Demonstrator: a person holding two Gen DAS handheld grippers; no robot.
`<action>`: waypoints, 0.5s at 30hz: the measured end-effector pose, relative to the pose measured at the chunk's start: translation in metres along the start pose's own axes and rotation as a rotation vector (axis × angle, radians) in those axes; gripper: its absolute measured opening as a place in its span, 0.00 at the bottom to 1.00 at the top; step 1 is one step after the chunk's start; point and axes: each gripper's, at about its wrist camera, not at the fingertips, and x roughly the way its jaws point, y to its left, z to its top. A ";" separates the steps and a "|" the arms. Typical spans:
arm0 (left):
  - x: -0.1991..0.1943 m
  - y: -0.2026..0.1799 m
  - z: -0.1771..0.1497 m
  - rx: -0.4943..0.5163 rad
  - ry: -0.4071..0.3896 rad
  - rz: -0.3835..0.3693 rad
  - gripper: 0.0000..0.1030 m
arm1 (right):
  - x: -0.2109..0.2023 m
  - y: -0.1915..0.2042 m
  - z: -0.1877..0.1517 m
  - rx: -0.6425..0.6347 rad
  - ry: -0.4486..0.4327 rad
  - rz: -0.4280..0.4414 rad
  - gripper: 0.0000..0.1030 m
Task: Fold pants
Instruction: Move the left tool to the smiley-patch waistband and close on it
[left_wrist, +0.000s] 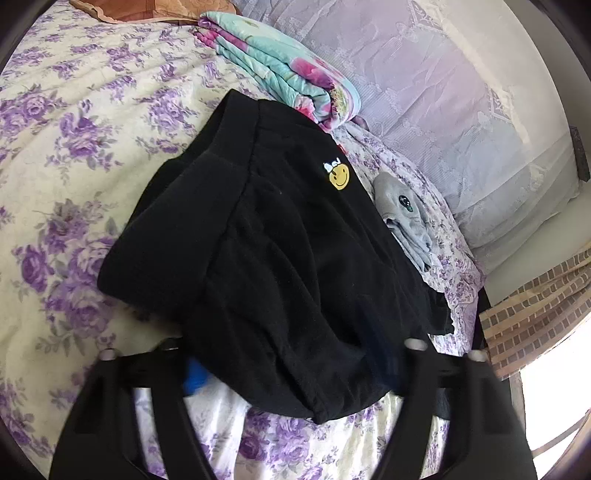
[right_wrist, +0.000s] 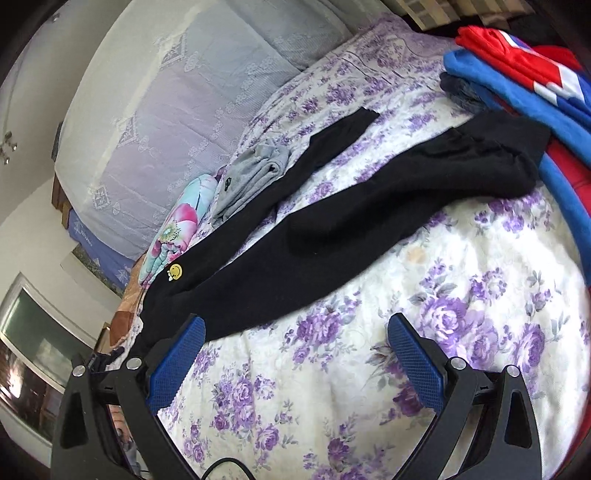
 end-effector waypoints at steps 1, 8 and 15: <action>0.003 0.002 0.001 -0.008 0.008 -0.019 0.34 | -0.002 -0.002 0.002 0.019 0.000 0.019 0.96; -0.029 0.010 0.017 -0.017 -0.064 -0.122 0.09 | 0.008 -0.021 0.029 0.174 0.047 0.090 0.96; -0.062 0.013 0.048 -0.003 -0.108 -0.068 0.09 | 0.067 -0.026 0.089 0.251 0.211 0.054 0.96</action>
